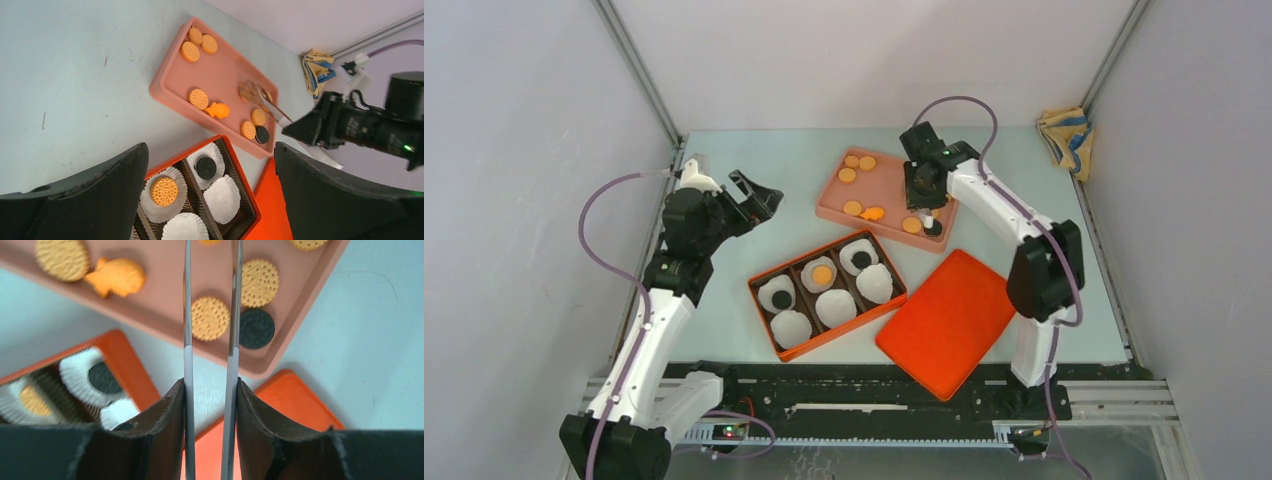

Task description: Pack the cookies

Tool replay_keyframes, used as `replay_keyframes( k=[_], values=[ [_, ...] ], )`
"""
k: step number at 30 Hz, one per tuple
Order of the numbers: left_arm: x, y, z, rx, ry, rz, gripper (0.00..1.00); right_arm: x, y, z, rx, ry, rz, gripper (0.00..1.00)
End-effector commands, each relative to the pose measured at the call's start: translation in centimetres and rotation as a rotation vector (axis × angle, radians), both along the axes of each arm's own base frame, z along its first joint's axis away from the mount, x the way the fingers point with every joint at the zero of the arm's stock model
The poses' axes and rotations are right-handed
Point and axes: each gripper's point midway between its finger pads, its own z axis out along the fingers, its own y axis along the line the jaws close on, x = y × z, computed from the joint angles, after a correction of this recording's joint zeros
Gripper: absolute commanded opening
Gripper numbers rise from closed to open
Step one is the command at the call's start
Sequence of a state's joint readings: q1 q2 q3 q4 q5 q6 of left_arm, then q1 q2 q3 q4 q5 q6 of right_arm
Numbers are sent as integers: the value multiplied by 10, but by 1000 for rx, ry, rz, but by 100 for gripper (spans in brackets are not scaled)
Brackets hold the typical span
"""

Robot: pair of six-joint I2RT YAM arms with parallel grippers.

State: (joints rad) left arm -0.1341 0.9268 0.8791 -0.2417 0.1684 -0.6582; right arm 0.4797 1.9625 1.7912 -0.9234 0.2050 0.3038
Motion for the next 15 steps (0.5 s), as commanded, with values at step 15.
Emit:
replay_keyframes(
  k=[15],
  values=[
    [-3,10,36,-3,-74,47,100,-196,105,108,309,-102,586,21]
  ],
)
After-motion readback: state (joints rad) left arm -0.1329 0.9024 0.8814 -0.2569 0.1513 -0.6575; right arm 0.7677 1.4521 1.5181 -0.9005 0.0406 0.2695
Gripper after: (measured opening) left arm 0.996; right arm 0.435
